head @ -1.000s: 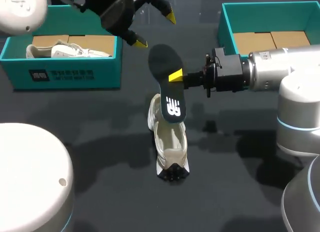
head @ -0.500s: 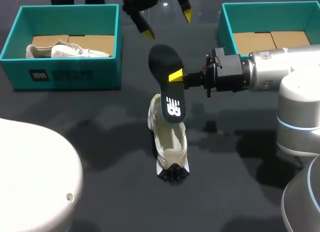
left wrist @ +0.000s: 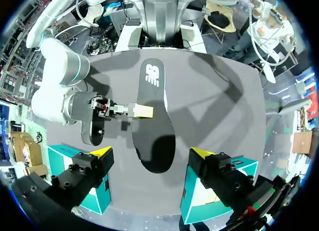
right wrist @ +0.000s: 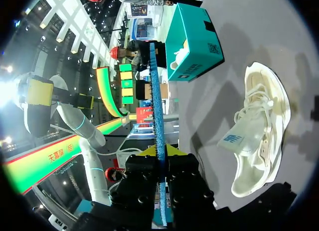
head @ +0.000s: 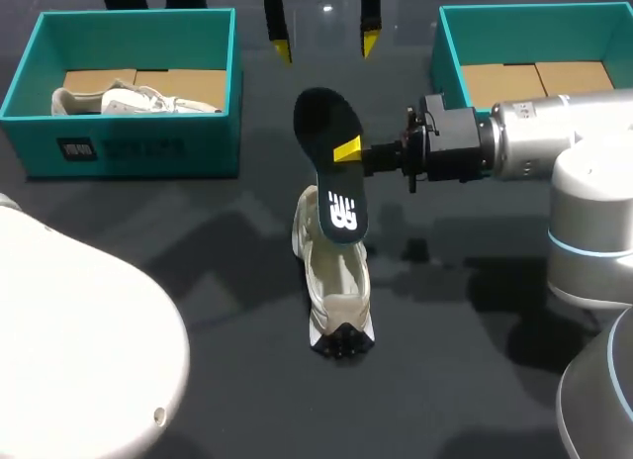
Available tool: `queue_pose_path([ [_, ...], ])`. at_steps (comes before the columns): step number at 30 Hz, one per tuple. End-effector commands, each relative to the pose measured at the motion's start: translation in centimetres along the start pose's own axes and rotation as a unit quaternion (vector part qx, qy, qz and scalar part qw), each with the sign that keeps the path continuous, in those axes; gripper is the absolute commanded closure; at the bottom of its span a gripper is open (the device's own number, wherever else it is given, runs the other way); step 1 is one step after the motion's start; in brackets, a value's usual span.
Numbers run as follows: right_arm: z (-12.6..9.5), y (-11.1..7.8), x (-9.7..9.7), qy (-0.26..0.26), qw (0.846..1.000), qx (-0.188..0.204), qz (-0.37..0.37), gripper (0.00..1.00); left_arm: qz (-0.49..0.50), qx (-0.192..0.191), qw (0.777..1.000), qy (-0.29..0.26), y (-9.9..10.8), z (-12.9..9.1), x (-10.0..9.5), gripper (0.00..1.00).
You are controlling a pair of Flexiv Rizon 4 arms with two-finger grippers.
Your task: Take the shoe out of the shoebox, open the shoe tongue, remove and reinsert the insole, then place the shoe into the shoebox
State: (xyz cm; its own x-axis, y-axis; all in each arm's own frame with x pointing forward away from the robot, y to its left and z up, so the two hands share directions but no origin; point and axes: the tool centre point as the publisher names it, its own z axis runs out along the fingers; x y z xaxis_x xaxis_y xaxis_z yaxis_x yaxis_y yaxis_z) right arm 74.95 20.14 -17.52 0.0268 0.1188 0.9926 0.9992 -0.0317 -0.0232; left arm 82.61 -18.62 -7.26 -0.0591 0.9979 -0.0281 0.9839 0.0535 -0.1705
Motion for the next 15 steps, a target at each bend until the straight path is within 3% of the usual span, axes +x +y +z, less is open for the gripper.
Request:
queue_pose_path([
  [1,0.1,0.0,0.0,-0.001,1.000,-0.001,0.000,1.00,0.003,-0.004,0.995,0.096,-0.3,0.0,0.0,0.00],
  [8,0.1,0.0,0.0,-0.001,1.000,-0.001,0.000,1.00,0.018,-0.013,1.000,0.003,-1.4,0.5,1.6,0.00],
  [15,0.1,0.0,0.0,-0.001,1.000,-0.001,0.000,1.00,0.007,0.018,0.991,-0.129,-1.5,0.9,4.3,0.00],
])
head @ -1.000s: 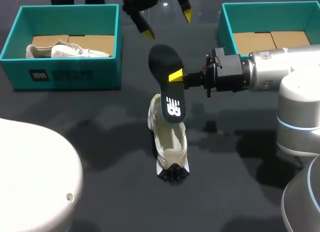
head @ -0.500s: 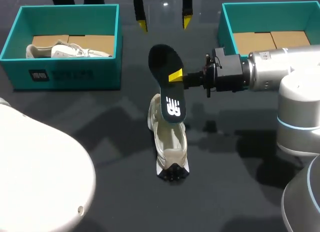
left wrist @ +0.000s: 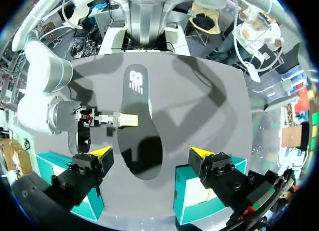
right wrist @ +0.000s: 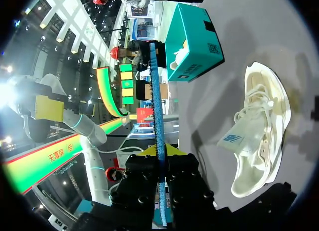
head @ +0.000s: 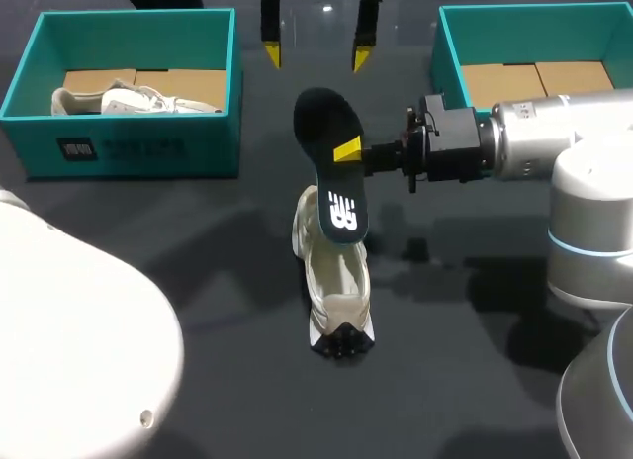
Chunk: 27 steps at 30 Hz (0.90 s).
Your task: Take the shoe out of the shoebox, open the shoe tongue, remove and reinsert the insole, then place the shoe into the shoebox
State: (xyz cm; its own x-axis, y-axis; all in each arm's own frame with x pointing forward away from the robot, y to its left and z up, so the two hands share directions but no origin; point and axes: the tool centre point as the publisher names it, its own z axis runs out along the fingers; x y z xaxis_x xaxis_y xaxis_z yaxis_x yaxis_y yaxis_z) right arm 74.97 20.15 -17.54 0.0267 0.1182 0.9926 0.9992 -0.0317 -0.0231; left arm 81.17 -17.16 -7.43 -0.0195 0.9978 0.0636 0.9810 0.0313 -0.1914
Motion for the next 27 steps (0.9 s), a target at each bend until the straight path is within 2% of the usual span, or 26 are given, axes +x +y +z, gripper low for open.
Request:
queue_pose_path([
  [1,0.1,-0.1,0.0,-0.002,1.000,-0.001,0.001,1.00,0.001,0.008,0.980,-0.198,-0.3,0.8,3.1,0.00],
  [7,0.1,-0.1,0.0,-0.002,1.000,-0.001,0.001,1.00,-0.005,0.032,0.955,-0.294,-1.2,1.6,4.4,0.00],
  [12,0.1,-0.1,0.0,-0.002,1.000,-0.001,0.001,1.00,0.002,0.052,0.937,-0.345,-2.0,2.1,5.2,0.00],
  [24,0.1,-0.1,0.0,-0.002,1.000,-0.001,0.001,1.00,0.002,0.052,0.937,-0.345,-2.0,2.1,5.2,0.00],
  [27,0.1,-0.1,0.0,-0.002,1.000,-0.001,0.001,1.00,0.010,0.033,0.922,-0.386,-3.4,2.7,5.5,0.00],
])
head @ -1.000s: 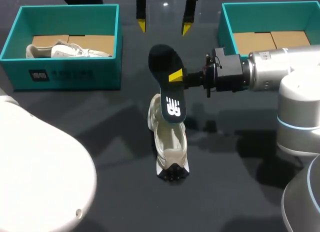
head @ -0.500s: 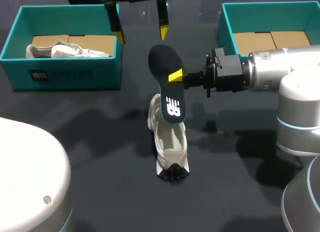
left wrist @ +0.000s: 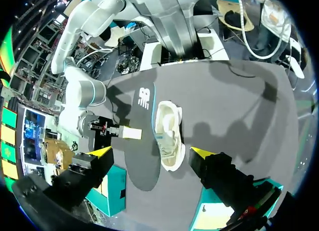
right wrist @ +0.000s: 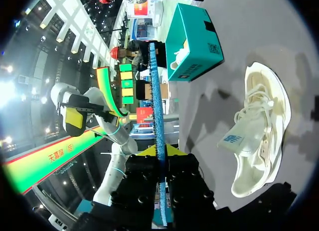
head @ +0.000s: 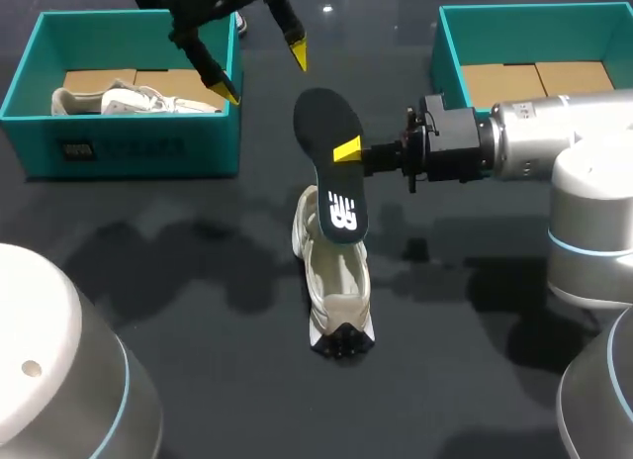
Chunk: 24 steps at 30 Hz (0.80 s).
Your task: Take the shoe out of the shoebox, open the shoe tongue, remove and reinsert the insole, then place the shoe into the shoebox
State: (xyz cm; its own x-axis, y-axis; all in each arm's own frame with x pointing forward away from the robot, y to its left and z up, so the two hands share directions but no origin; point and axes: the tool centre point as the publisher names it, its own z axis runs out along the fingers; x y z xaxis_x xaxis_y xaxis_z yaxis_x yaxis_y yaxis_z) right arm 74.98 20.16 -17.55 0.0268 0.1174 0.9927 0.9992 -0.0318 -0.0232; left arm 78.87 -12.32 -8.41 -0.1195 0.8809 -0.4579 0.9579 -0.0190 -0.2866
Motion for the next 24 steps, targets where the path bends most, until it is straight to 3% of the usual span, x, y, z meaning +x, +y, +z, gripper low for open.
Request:
queue_pose_path([
  [1,0.1,-0.1,0.0,-0.002,1.000,-0.001,0.000,1.00,0.018,-0.017,0.990,-0.138,-1.7,0.7,1.6,0.00],
  [7,0.1,-0.1,0.0,-0.002,1.000,-0.001,0.000,1.00,0.027,-0.033,0.972,-0.230,-2.7,1.1,4.4,0.00],
  [17,0.1,-0.1,0.0,-0.002,1.000,-0.001,0.000,1.00,0.027,-0.030,0.971,-0.236,-2.7,1.0,4.7,0.00],
  [24,0.1,-0.1,0.0,-0.002,1.000,-0.001,0.000,1.00,0.068,-0.086,0.935,-0.337,-2.9,4.0,5.9,0.00],
])
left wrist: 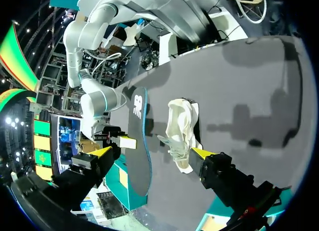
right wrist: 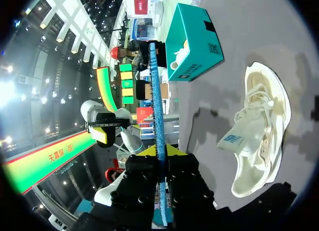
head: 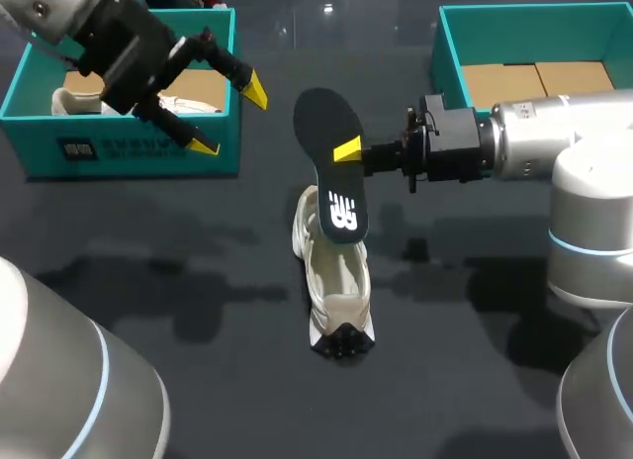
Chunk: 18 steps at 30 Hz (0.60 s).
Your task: Take the shoe out of the shoebox, open the shoe tongue, remove and reinsert the insole, then place the shoe into the shoebox
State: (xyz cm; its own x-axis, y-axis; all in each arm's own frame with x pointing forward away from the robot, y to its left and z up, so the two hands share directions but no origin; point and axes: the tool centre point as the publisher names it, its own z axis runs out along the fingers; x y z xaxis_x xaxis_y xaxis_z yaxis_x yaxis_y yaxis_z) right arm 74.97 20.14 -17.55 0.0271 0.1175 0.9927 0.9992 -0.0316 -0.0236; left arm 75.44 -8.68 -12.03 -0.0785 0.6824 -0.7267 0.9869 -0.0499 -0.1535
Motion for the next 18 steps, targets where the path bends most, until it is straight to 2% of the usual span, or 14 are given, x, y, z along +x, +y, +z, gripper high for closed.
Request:
queue_pose_path([
  [1,0.1,-0.1,0.0,-0.002,1.000,-0.001,0.000,1.00,0.017,-0.061,0.979,-0.192,-0.6,1.9,1.2,0.00],
  [4,0.1,-0.1,0.0,-0.002,1.000,-0.001,0.000,1.00,0.028,-0.076,0.971,-0.225,-0.2,2.6,1.1,0.00],
  [15,0.1,-0.1,0.0,-0.002,1.000,-0.001,0.000,1.00,0.028,-0.076,0.971,-0.225,-0.2,2.6,1.1,0.00],
  [16,0.1,-0.1,0.0,-0.002,1.000,-0.001,0.000,1.00,0.030,-0.088,0.966,-0.241,-0.1,3.1,1.0,0.00],
  [18,0.1,-0.1,0.0,-0.002,1.000,-0.001,0.000,1.00,0.016,-0.073,0.964,-0.255,0.5,4.1,0.9,0.00],
])
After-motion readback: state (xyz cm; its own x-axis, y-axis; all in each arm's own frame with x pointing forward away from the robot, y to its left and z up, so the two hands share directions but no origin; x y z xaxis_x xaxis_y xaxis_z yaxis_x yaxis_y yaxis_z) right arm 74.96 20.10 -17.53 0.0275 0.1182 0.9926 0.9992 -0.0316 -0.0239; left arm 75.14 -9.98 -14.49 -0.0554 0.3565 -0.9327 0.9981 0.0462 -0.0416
